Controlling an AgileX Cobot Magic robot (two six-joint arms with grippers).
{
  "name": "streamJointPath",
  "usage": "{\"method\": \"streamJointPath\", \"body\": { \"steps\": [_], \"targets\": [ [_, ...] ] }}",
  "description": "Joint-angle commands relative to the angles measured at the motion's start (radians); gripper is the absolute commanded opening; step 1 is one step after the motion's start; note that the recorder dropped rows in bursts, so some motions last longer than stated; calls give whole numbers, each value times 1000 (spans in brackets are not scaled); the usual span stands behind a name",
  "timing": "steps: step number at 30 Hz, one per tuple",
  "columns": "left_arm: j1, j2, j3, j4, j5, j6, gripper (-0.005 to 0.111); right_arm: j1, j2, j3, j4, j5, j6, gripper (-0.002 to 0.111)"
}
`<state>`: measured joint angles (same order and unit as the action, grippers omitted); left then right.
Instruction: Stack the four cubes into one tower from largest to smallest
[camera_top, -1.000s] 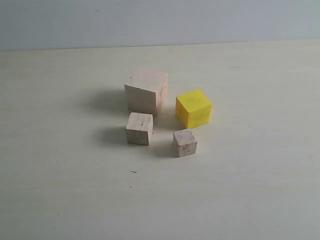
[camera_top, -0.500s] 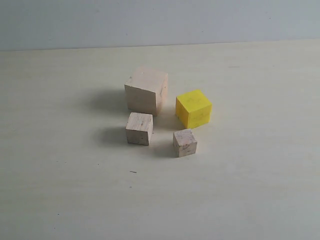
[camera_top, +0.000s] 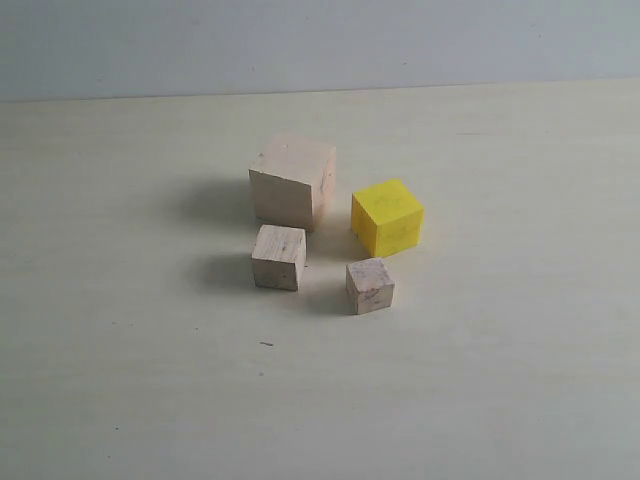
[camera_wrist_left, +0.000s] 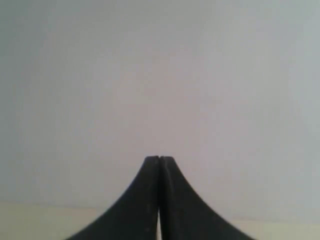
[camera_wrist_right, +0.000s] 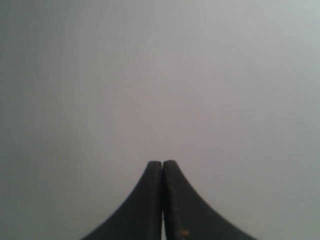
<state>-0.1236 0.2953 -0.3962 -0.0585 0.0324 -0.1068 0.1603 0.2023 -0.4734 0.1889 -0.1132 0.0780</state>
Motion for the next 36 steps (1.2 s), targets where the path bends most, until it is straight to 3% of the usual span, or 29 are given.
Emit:
{"method": "streamJointPath", "body": {
  "steps": [1,8,11,17,24,30,36],
  "targets": [
    [-51,166,-117,-1,151,25,0,45,115,-75,-13,156,0,0],
    [-88,413,-263,-7,443,115,0,120,280,-136,-13,310,-9,0],
    [-88,564,-304,-49,586,212,0,166,389,-145,-13,386,-102,0],
    [-88,699,-306,-192,414,260,0,188,582,-145,-7,481,-131,0],
    [-88,706,-306,-190,252,260,0,188,649,-145,-9,450,-131,0],
    [-88,713,-302,-188,234,260,0,188,649,-145,-9,365,-131,0],
    [-88,846,-307,-195,192,260,0,188,650,-145,-9,220,-131,0]
  ]
}}
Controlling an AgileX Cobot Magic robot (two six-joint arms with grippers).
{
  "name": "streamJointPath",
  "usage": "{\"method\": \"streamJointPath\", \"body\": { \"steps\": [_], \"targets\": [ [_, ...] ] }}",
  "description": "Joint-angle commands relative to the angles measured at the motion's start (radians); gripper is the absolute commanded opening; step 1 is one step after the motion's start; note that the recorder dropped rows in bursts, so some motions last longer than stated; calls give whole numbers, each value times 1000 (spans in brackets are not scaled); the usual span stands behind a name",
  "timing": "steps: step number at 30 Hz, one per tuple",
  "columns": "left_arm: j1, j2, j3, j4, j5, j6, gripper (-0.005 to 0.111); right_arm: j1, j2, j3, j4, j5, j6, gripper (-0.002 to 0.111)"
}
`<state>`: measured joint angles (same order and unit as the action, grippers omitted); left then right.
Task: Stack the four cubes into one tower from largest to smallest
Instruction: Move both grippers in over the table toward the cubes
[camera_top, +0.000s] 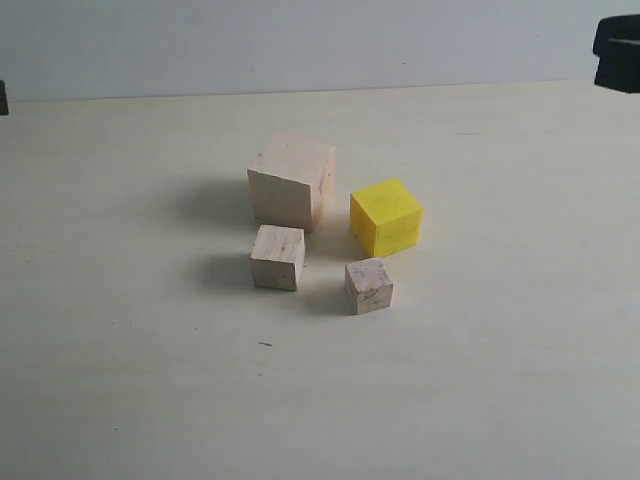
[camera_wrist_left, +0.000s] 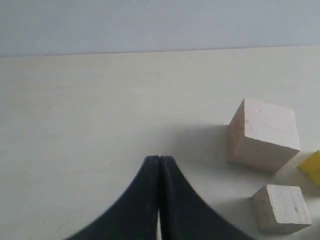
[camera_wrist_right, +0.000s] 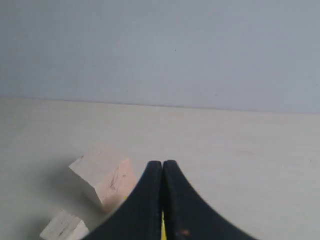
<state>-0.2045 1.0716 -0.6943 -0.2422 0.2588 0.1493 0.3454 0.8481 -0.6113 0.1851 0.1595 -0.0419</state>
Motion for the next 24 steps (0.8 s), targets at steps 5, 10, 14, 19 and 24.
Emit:
{"method": "streamJointPath", "body": {
  "steps": [5,10,14,19,24],
  "targets": [
    [-7,170,-69,-57,24,4,0,3,28,-7,-89,-41,-11,0],
    [-7,253,-132,-92,86,4,0,3,80,-7,-185,-36,-11,0],
    [-7,312,-168,-154,110,48,0,3,143,-7,-228,-36,-11,0],
    [-7,364,-214,-320,112,192,5,3,217,-7,-245,-35,-11,0],
    [-7,420,-274,-441,112,279,29,3,277,-7,-245,-35,-11,0]
  ]
}}
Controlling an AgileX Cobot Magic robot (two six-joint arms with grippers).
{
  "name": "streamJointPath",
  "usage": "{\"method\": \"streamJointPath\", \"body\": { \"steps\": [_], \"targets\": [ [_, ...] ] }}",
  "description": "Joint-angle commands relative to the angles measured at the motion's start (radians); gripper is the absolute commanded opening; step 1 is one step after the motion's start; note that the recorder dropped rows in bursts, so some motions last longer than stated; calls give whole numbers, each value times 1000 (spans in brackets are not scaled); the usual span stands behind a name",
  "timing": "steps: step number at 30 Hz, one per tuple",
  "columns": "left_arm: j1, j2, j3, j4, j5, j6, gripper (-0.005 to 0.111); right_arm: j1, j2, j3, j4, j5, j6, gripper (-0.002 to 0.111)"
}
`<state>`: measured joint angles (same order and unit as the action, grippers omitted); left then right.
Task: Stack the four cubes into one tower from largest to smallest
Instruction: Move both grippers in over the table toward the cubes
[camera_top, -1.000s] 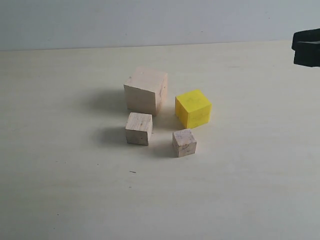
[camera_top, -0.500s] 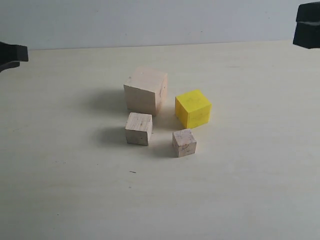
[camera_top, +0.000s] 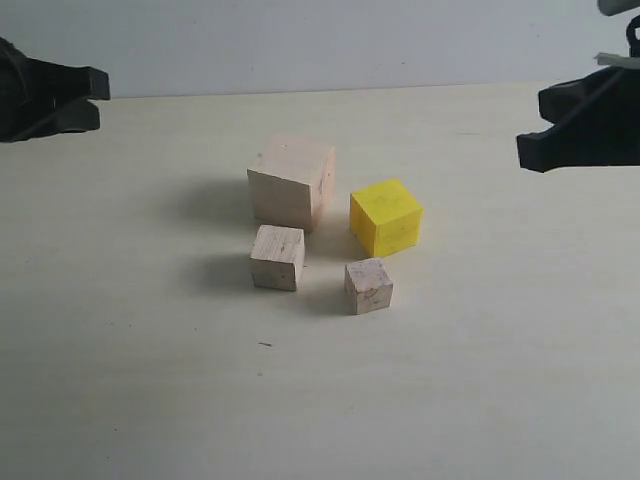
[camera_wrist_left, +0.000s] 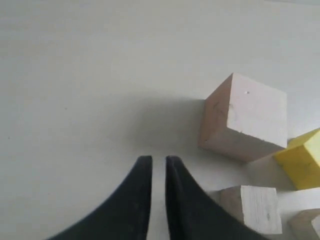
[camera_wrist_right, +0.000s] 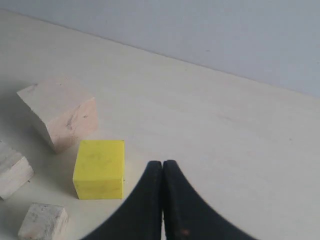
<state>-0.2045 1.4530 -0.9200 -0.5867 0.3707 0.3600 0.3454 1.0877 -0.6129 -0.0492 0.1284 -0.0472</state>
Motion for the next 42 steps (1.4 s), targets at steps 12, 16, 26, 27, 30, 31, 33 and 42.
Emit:
{"method": "streamJointPath", "body": {
  "steps": [12,16,26,27,30,31,33,42],
  "targets": [
    [-7,216,-214,-222,-46,76,61,3,66,-6,-5,-11,47,0],
    [-7,294,-288,-288,-25,119,61,3,66,-6,-2,-14,130,0],
    [-7,525,-479,-493,89,272,61,3,66,-6,79,-30,157,0],
    [-7,544,-499,-502,98,279,61,3,66,-6,81,-30,157,0],
    [-7,591,-556,-533,131,298,61,3,66,-8,94,-30,157,0],
    [-11,605,-572,-535,141,298,61,3,66,-10,96,-30,157,0],
    [-25,636,-606,-535,153,298,61,3,66,-12,96,-28,157,0],
    [-108,750,-746,-511,158,298,61,3,66,-12,98,-28,157,0]
  ]
}}
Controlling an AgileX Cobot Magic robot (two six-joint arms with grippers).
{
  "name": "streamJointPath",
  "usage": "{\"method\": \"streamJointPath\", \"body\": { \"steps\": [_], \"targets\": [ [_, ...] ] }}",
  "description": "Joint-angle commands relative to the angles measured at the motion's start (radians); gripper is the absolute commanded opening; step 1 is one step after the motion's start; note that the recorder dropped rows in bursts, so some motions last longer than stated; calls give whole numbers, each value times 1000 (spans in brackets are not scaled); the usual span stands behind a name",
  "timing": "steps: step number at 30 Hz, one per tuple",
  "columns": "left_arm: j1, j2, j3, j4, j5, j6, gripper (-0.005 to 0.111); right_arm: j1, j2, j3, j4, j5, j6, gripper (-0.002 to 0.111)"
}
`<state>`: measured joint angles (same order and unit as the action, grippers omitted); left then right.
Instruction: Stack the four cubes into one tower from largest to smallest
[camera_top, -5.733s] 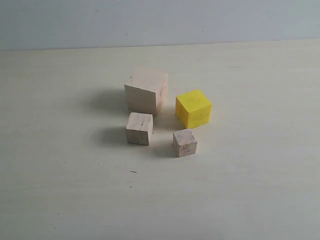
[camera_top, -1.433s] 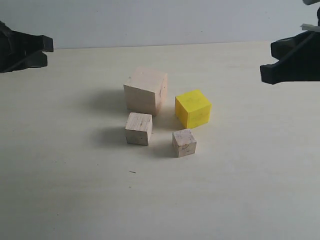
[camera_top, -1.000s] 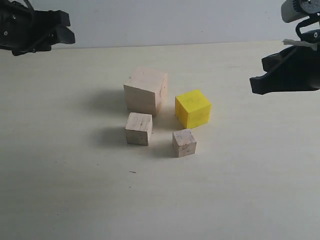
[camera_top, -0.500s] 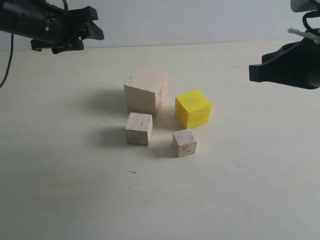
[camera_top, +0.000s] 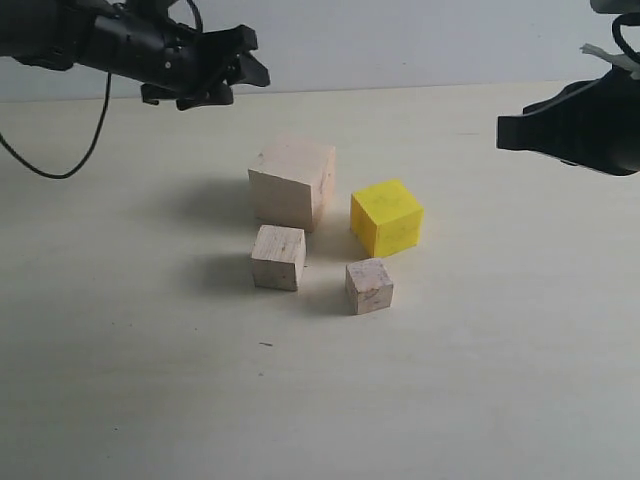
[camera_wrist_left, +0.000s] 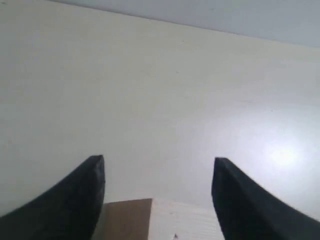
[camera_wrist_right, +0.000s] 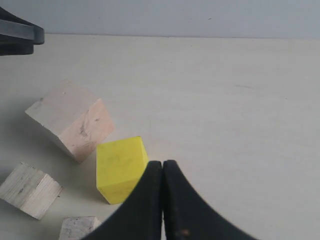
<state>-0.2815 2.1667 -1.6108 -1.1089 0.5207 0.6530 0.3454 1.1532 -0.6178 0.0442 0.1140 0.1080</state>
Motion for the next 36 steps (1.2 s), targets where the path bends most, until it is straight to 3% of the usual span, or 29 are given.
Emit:
{"method": "streamJointPath", "body": {
  "steps": [1,6,13,27,36],
  "targets": [
    [-34,46,-69,17,8,5,61,3,1,-7,7,-14,2,0],
    [-41,86,-107,27,-12,5,59,3,1,-7,10,-14,2,0],
    [-41,147,-149,33,1,5,44,3,1,-7,10,-16,2,0],
    [-72,223,-218,35,86,5,44,3,1,-7,10,-18,2,0],
    [-72,223,-218,212,100,-119,43,3,1,-9,10,-20,2,0]
  ]
}}
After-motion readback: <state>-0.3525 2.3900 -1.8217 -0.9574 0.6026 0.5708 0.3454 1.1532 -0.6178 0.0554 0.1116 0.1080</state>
